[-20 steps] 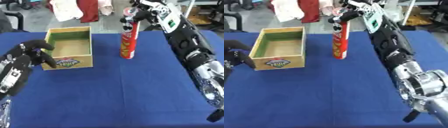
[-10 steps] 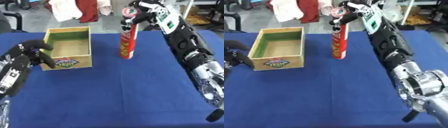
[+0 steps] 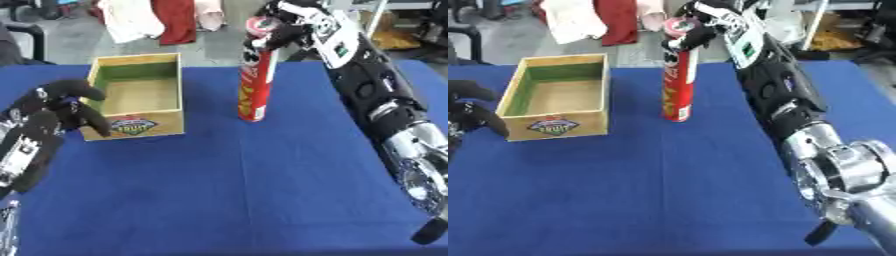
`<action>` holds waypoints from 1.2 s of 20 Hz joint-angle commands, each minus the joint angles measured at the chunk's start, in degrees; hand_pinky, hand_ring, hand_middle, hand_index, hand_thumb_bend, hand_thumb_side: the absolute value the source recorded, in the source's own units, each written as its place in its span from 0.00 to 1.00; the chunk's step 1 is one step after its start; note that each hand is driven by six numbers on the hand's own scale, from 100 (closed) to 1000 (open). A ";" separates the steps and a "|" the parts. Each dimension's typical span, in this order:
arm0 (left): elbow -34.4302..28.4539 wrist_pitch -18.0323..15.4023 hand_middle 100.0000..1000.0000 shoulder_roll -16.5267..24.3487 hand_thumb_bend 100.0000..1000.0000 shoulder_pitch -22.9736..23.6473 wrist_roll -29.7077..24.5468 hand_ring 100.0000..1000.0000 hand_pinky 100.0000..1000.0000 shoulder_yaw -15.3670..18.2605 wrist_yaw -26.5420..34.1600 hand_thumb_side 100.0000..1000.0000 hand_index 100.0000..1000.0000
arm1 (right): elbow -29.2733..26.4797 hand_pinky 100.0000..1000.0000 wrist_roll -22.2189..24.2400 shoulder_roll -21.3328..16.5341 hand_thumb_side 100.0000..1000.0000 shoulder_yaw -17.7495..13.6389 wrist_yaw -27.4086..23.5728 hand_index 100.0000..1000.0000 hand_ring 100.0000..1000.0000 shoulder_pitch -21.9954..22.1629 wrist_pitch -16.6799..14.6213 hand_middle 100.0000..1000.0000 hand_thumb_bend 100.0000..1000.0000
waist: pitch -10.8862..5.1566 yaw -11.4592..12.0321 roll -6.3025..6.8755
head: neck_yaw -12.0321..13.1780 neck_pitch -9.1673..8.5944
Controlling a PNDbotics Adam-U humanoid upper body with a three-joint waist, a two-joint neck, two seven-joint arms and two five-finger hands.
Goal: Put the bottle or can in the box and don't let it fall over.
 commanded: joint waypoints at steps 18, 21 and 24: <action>-1.05 0.19 0.69 -0.10 0.00 -0.94 -0.20 0.55 0.53 -0.02 0.63 0.62 0.84 | -15.55 0.17 -1.68 2.36 0.03 4.07 -8.54 0.74 0.37 -5.64 -7.45 0.49 0.00 | -0.96 0.60 -0.02 | -1.18 -0.22; -1.08 0.21 0.69 -0.37 0.00 -1.22 -0.45 0.55 0.53 -0.27 0.87 0.62 0.84 | -16.21 0.17 -2.20 5.05 0.03 4.72 -8.71 0.75 0.37 -6.21 -7.71 0.50 0.00 | -0.89 1.29 0.12 | -1.99 -0.40; -1.14 0.30 0.69 -0.68 0.00 -1.64 -0.62 0.55 0.53 -0.49 1.21 0.61 0.84 | -16.21 0.17 -2.98 7.54 0.03 5.12 -8.11 0.75 0.38 -6.28 -7.85 0.51 0.00 | -0.76 2.12 0.23 | -2.80 -0.68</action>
